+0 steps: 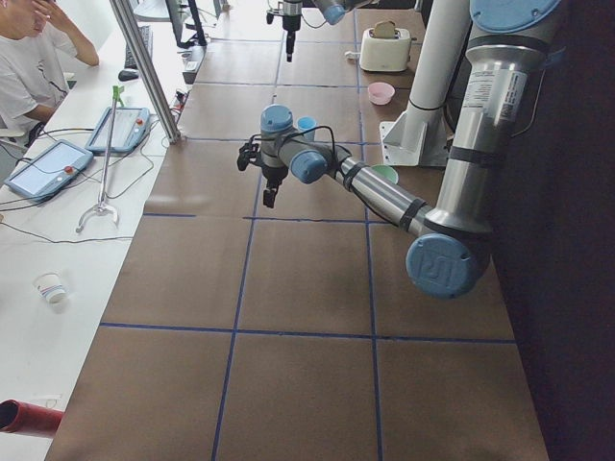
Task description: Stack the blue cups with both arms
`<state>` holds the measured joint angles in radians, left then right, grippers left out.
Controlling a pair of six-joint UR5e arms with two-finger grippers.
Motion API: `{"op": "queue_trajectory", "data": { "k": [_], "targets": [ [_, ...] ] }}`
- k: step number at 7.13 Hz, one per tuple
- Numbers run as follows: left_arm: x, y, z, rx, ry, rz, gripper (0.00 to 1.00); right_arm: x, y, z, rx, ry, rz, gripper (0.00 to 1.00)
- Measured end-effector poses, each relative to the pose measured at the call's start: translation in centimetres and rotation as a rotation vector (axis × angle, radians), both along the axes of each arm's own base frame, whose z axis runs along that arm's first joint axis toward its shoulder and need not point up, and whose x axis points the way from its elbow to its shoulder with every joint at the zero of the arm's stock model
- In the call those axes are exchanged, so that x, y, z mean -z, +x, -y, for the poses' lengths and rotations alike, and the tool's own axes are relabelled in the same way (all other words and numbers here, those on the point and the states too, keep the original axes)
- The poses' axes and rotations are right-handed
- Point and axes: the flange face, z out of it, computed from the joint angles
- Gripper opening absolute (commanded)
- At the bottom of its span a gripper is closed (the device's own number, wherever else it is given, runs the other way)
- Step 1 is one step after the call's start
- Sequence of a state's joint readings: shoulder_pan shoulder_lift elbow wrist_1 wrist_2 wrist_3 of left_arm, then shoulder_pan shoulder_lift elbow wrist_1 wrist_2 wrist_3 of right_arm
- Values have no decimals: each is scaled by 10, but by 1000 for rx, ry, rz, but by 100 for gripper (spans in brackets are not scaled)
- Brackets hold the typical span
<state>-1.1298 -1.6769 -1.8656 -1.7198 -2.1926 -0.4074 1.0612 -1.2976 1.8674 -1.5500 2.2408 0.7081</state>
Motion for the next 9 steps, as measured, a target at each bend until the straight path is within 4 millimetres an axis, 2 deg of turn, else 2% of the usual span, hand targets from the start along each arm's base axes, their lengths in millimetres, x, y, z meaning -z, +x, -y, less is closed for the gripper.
{"op": "queue_trajectory", "data": {
  "k": [2, 3, 4, 5, 6, 7, 9],
  "targets": [
    [-74, -138, 16, -73, 7, 44, 100, -108, 131, 37, 78, 60, -17, 100],
    [-98, -188, 14, -82, -20, 34, 100, -157, 184, 45, 101, 82, -26, 100],
    [-111, -216, 11, -74, -67, 23, 100, -199, 230, 47, 112, 94, -37, 100],
    [-121, -228, 9, -66, -115, 15, 100, -233, 260, 43, 123, 93, -52, 100],
    [-133, -232, 7, -59, -158, 10, 100, -256, 273, 37, 135, 86, -78, 100],
    [-141, -232, 5, -33, -207, 9, 100, -266, 278, 33, 142, 81, -103, 100],
    [-152, -228, -1, 22, -270, 14, 100, -269, 281, 32, 146, 83, -119, 100]
  ]
}}
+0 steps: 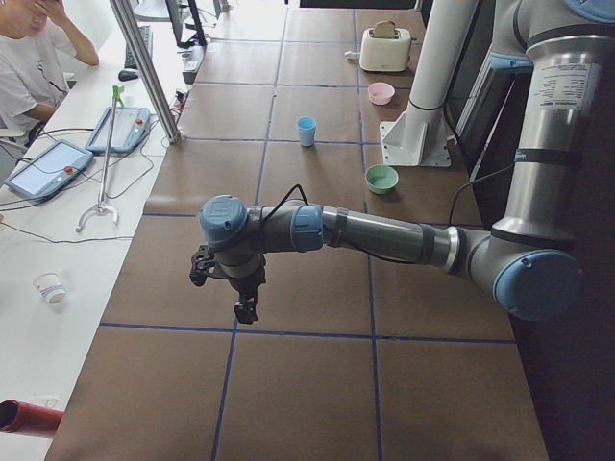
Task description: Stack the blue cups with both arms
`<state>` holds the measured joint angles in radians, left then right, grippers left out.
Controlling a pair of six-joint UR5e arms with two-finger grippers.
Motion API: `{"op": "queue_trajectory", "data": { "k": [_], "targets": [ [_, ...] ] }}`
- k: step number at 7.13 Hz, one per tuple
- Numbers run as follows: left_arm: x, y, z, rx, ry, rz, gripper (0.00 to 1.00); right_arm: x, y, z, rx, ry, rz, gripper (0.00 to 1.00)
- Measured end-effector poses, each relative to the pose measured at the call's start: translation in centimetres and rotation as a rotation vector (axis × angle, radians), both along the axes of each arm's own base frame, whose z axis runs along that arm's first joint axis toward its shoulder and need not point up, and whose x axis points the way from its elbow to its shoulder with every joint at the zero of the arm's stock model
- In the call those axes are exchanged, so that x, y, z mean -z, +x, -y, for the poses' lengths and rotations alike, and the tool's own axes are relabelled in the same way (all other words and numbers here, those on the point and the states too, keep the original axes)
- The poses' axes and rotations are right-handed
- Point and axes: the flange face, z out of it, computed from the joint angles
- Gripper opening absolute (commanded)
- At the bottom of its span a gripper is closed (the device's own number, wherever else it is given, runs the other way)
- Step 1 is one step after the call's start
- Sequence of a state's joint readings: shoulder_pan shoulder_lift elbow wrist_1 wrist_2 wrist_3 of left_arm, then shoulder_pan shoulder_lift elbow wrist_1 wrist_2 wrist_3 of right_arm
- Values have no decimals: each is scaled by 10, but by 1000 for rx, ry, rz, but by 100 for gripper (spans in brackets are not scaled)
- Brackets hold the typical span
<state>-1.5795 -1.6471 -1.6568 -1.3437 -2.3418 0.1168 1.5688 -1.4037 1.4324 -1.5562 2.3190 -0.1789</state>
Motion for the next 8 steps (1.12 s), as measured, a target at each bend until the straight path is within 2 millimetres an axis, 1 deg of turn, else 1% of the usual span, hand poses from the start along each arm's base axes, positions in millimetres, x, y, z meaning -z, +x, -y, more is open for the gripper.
{"op": "queue_trajectory", "data": {
  "k": [3, 5, 6, 8],
  "targets": [
    [-19, 2, -11, 9, 18, -2, 100, 5, -1, -14, 3, 14, 12, 100],
    [-29, 2, -16, 13, 2, 2, 100, 4, -1, -19, 5, 14, 13, 100],
    [-34, 2, -17, 14, -8, 2, 100, 5, -1, -20, 5, 16, 13, 100],
    [-50, 2, -17, 14, -35, -1, 100, 8, -3, -18, 8, 23, 13, 100]
  ]
}}
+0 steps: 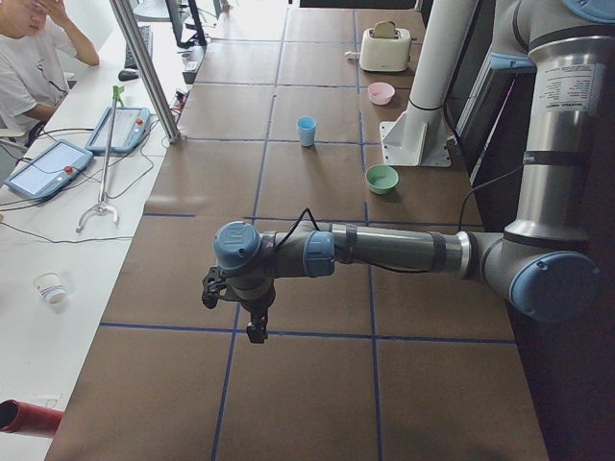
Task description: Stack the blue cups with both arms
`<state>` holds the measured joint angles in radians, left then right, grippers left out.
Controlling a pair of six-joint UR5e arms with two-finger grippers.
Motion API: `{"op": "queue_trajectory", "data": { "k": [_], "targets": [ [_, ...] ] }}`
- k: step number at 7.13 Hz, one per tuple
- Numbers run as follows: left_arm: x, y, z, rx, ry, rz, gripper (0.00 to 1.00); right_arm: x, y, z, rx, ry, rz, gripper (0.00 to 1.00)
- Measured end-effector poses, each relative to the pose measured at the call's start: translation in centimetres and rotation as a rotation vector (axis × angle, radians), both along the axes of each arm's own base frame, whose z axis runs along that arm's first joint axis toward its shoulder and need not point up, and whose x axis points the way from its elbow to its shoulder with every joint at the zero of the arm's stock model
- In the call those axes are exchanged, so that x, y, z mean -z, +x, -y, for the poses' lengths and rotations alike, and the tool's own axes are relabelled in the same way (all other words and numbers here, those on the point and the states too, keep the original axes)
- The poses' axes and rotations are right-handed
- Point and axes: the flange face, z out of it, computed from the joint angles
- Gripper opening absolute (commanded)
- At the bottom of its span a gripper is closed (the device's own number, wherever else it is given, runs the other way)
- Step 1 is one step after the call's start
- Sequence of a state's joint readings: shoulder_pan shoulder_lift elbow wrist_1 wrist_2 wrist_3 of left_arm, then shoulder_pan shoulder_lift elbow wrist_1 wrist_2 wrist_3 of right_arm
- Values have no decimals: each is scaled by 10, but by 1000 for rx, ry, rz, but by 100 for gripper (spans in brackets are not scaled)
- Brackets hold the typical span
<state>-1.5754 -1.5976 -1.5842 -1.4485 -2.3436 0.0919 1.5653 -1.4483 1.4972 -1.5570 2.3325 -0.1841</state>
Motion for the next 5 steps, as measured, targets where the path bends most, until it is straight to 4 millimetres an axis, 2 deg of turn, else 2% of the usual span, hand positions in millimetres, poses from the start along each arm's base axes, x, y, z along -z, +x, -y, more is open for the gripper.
{"op": "queue_trajectory", "data": {
  "k": [2, 5],
  "targets": [
    [-9, 0, 1, -2, 17, -1, 100, 7, -2, 1, 4, 15, -4, 100],
    [-7, 0, 5, 0, 32, 0, 100, 14, -3, 1, 6, 32, -3, 100]
  ]
}}
